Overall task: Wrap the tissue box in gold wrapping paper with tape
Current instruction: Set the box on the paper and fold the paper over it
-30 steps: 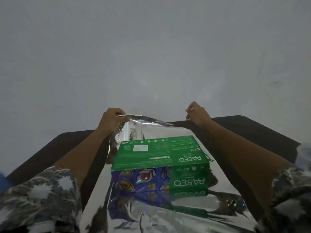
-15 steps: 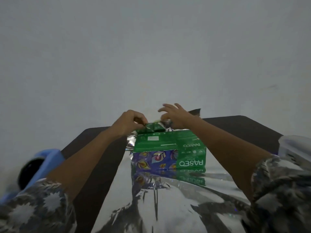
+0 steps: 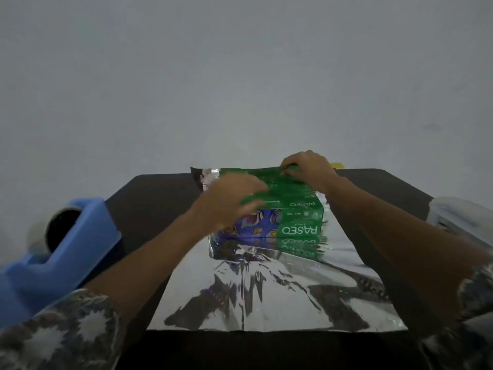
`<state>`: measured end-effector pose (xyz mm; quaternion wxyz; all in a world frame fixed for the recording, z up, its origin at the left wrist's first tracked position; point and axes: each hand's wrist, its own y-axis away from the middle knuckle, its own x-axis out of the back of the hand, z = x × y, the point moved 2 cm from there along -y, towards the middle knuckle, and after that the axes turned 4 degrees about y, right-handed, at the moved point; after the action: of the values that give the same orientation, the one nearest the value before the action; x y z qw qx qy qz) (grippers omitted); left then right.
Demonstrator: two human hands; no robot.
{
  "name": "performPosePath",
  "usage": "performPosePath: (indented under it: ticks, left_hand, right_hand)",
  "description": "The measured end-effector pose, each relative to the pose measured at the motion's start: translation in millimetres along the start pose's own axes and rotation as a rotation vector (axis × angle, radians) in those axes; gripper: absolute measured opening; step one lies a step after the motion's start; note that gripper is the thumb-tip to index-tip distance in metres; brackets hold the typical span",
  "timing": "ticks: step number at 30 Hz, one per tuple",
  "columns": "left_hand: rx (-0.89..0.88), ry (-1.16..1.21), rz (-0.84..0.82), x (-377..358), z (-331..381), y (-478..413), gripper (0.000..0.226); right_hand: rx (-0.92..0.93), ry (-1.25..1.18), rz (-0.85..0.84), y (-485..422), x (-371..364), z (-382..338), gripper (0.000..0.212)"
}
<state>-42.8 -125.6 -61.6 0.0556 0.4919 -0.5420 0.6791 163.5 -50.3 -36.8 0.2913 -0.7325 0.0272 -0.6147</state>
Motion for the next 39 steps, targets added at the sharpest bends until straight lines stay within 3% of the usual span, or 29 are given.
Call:
performPosePath:
  ticks: [1,3,5,11,24,26,30,32,34,36,39]
  left_hand:
    - [-0.002,0.004,-0.15,-12.0,11.0,-1.8,0.05]
    - [0.176,-0.039,-0.447,-38.4,18.7,-0.1,0.071]
    - [0.304,-0.136,-0.547,-55.1,17.5,2.5,0.086]
    - [0.341,-0.187,-0.422,-60.8,23.2,-1.8,0.073]
    - [0.462,-0.19,-0.404,-63.3,37.3,-2.6,0.069]
    - [0.486,-0.1,-0.321,-54.3,39.8,-3.9,0.066]
    - [0.47,-0.081,0.03,-22.4,26.2,-7.9,0.055]
    - [0.491,-0.087,-0.051,-18.1,10.4,-11.4,0.062]
    - [0.541,-0.071,-0.2,-19.1,-1.3,-13.4,0.054]
    - [0.575,-0.089,-0.221,-18.5,-7.2,-13.4,0.028]
    - [0.574,-0.121,-0.218,-18.2,-9.6,-10.3,0.025]
  right_hand:
    - [-0.007,-0.017,-0.01,1.8,-0.4,-1.6,0.019]
    - [-0.028,-0.071,-0.011,4.7,-0.6,-5.4,0.02]
    - [-0.046,-0.112,-0.011,7.5,-0.5,-7.1,0.022]
    - [-0.077,-0.204,-0.03,16.6,0.2,-5.5,0.021]
    - [-0.091,-0.182,-0.065,24.4,0.0,-16.2,0.021]
    - [-0.076,-0.164,-0.062,27.7,1.4,-17.5,0.022]
    - [-0.045,-0.12,-0.061,32.4,1.4,-16.0,0.022]
    - [-0.05,-0.107,-0.06,35.1,0.9,-13.8,0.022]
    - [-0.049,-0.085,-0.072,37.3,-0.3,-15.2,0.022]
    - [-0.043,-0.082,-0.091,39.7,-1.0,-18.1,0.025]
    - [-0.025,-0.158,-0.038,49.4,0.8,-16.4,0.03]
